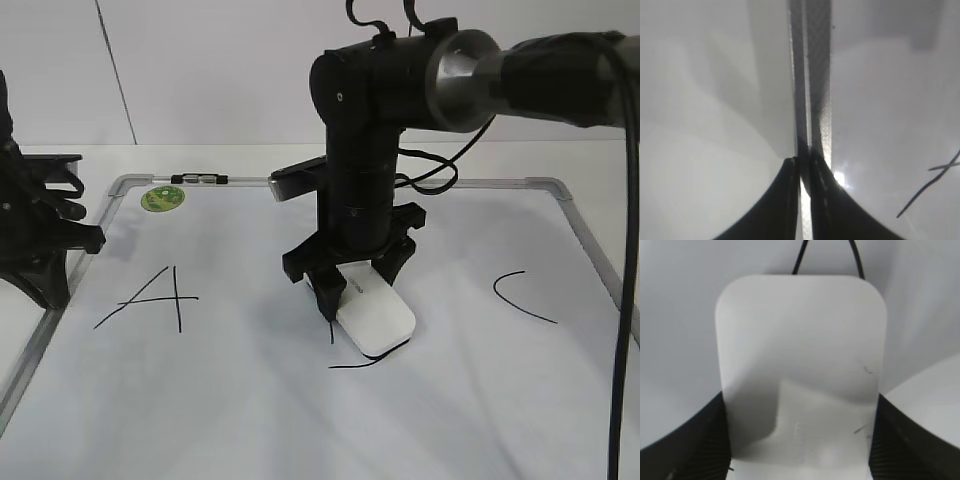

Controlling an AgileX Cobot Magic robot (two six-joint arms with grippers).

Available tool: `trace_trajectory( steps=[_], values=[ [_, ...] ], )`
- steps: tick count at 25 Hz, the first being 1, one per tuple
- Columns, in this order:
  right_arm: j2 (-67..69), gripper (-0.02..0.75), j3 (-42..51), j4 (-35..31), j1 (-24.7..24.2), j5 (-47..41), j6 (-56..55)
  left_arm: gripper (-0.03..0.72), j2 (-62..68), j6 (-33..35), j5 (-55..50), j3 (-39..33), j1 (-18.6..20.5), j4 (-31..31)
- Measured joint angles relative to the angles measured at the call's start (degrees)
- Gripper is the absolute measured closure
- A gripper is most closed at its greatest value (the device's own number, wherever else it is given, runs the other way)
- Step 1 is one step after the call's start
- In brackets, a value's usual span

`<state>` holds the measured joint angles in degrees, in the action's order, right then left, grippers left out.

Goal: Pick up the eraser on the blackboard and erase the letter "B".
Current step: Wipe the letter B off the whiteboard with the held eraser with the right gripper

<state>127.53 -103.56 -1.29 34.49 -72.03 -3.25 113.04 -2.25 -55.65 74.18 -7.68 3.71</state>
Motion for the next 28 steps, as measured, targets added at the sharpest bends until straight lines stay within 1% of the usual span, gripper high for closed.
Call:
trace_trajectory(
  steps=[6,10,13,18,20,25,28],
  values=[
    [0.0,0.19,0.0,-0.13,0.0,0.0,0.0,0.664,0.0,0.0,0.0,0.0,0.0,0.0],
    [0.04,0.19,0.0,-1.59,0.21,0.0,1.18,0.663,0.0,0.0,0.0,0.0,0.0,0.0],
    [0.13,0.19,-0.13,-1.69,1.61,0.1,1.31,0.663,0.0,0.0,0.0,0.0,0.0,0.0],
    [0.3,0.19,-0.23,-1.72,6.74,0.23,1.55,0.663,0.0,0.0,0.0,0.0,0.0,0.0],
    [0.45,0.19,-0.27,-1.62,8.04,0.32,1.8,0.663,0.0,0.0,0.0,0.0,0.0,0.0],
    [1.11,0.19,-0.93,-0.8,8.61,0.08,2.07,0.663,0.0,0.0,0.1,0.0,0.0,-0.33],
    [1.2,0.19,-0.93,0.9,8.94,-0.15,1.41,0.663,0.0,0.0,0.1,0.0,0.0,-0.33]
  ],
)
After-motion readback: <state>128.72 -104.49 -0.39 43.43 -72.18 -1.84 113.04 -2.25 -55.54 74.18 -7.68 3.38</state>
